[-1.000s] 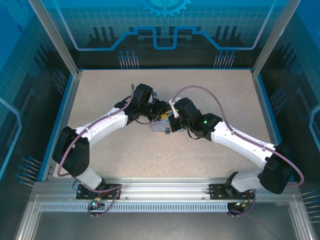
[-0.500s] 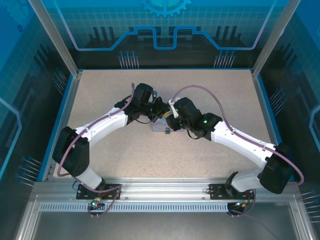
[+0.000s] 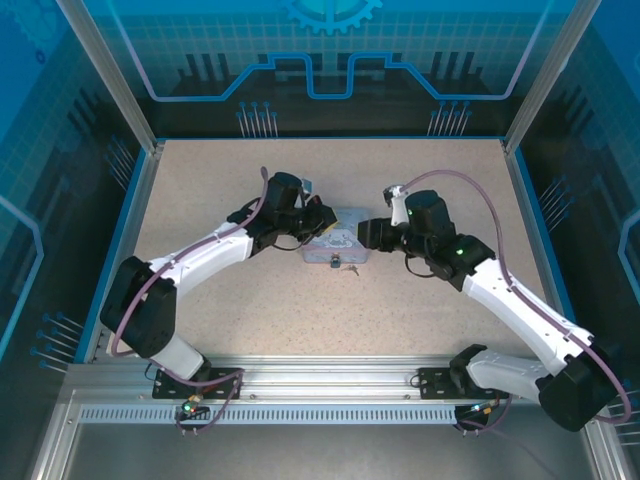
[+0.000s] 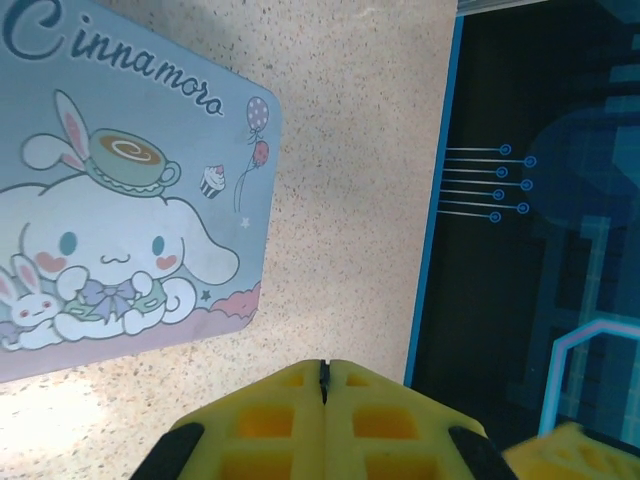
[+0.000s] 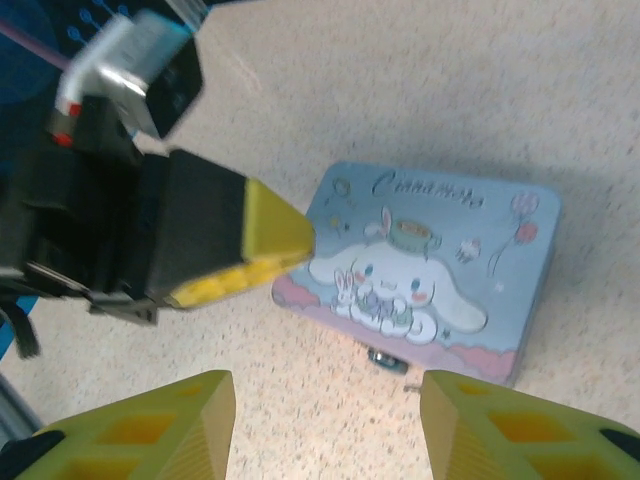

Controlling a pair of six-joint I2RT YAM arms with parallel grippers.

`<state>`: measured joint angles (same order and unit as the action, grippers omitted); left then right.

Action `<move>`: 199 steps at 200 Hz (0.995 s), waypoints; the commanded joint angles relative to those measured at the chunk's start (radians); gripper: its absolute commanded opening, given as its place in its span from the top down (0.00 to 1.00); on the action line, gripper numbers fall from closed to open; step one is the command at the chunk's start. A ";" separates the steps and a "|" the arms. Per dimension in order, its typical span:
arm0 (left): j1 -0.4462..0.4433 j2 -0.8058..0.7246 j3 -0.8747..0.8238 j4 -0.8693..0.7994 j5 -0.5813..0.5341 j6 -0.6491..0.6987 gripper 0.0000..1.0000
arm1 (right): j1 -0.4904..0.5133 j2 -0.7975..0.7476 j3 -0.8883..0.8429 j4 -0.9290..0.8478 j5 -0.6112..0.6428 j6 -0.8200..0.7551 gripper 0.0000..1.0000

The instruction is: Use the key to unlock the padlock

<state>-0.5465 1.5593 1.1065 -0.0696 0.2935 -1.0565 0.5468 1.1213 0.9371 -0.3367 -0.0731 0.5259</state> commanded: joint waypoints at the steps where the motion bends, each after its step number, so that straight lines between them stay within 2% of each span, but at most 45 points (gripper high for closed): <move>1: 0.012 -0.074 -0.037 0.012 -0.055 0.055 1.00 | 0.002 0.036 -0.052 -0.015 -0.049 0.047 0.48; 21: 0.031 -0.110 -0.079 0.015 -0.078 0.050 0.82 | 0.036 0.101 -0.113 -0.019 -0.031 0.032 0.49; 32: 0.042 -0.126 -0.100 0.021 -0.084 0.044 0.68 | 0.056 0.149 -0.129 -0.010 -0.025 0.024 0.49; 67: 0.056 -0.138 -0.126 0.012 -0.082 0.036 0.48 | 0.109 0.290 -0.134 0.047 0.006 0.012 0.49; 92: 0.056 -0.137 -0.138 0.024 -0.080 0.026 0.44 | 0.117 0.383 -0.073 0.028 0.059 -0.038 0.47; 137: 0.056 -0.133 -0.135 0.033 -0.076 0.021 0.43 | 0.128 0.534 0.062 -0.047 0.106 -0.156 0.45; 199: 0.059 -0.110 -0.129 0.050 -0.068 0.016 0.43 | 0.132 0.657 0.116 -0.068 0.163 -0.220 0.44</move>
<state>-0.4942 1.4445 0.9813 -0.0521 0.2245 -1.0309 0.6685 1.7420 1.0252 -0.3706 0.0559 0.3504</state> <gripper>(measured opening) 0.569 0.559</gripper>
